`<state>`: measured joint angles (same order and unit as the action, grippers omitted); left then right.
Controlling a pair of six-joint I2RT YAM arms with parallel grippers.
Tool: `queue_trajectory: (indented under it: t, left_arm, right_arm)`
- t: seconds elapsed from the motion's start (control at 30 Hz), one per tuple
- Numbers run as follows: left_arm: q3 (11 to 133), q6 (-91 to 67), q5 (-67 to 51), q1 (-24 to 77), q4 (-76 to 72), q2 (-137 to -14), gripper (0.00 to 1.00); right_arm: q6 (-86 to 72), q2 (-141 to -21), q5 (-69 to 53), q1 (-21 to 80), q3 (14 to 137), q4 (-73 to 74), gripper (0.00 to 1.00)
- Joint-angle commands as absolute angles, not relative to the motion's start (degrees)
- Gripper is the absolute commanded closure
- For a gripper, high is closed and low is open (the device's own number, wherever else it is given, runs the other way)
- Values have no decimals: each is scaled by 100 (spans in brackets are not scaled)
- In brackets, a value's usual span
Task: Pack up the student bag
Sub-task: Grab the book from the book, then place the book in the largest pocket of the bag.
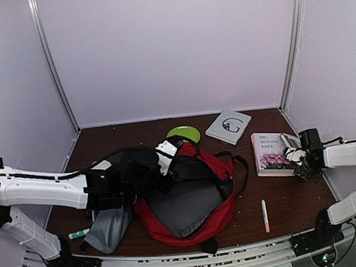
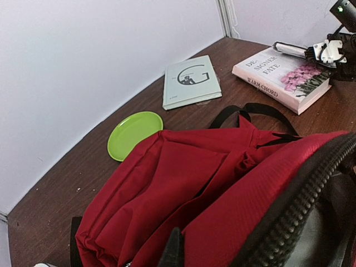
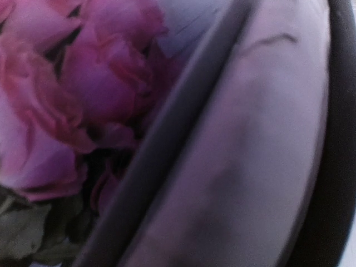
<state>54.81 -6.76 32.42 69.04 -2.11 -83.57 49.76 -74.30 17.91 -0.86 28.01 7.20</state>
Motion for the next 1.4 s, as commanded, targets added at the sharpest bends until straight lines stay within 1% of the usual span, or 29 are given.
queue_trajectory:
  t: [0.0, 0.07, 0.13, 0.2, 0.27, 0.33, 0.47, 0.57, 0.63, 0.77, 0.87, 0.97, 1.17, 1.37]
  left_arm:
    - [5544, -775, 3328, 6873, -375, -8189, 100]
    - [5530, -797, 3336, 6873, -361, -8165, 100]
    - [5508, -815, 3339, 6873, -357, -8143, 100]
    - [5510, -826, 3332, 6873, -360, -8132, 100]
    - [5511, -828, 3321, 6873, -364, -8130, 100]
    - [5508, -822, 3314, 6873, -391, -8133, 100]
    - [5515, -775, 3301, 6873, -494, -8147, 100]
    - [5594, -738, 3243, 6848, -532, -8175, 100]
    - [5688, -737, 3152, 6797, -472, -8245, 100]
    - [5838, -733, 3049, 6689, -374, -8333, 100]
    - [5928, -827, 2896, 6531, -290, -8402, 100]
    - [6082, -1022, 2642, 6303, -110, -8495, 100]
    - [6528, -1385, 2492, 6117, 338, -8792, 100]
    - [6855, -1655, 2231, 5966, 590, -9028, 100]
  right_arm:
    - [5292, -7672, 1934, -167, 2659, -429, 29]
    - [5388, -7690, 1966, -167, 2597, -685, 37]
    - [5530, -7608, 1996, -167, 2497, -935, 43]
    - [5685, -7406, 1979, -167, 2429, -1044, 47]
    - [5797, -7139, 1953, -167, 2459, -900, 54]
    - [5798, -6766, 1925, -167, 2573, -470, 57]
    - [5595, -5904, 1454, -151, 3040, 814, 60]
    - [5171, -5379, 845, -57, 3653, 1963, 63]
    - [4965, -5256, 328, 164, 4272, 2882, 64]
    - [4886, -4960, -1095, 799, 5120, 4477, 64]
    - [4938, -4767, -2082, 1374, 5605, 5263, 64]
    - [5078, -4909, -3094, 1749, 6130, 5982, 64]
    - [5343, -5145, -3959, 2917, 6986, 6790, 65]
    - [5180, -5290, -4341, 4093, 7480, 6834, 65]
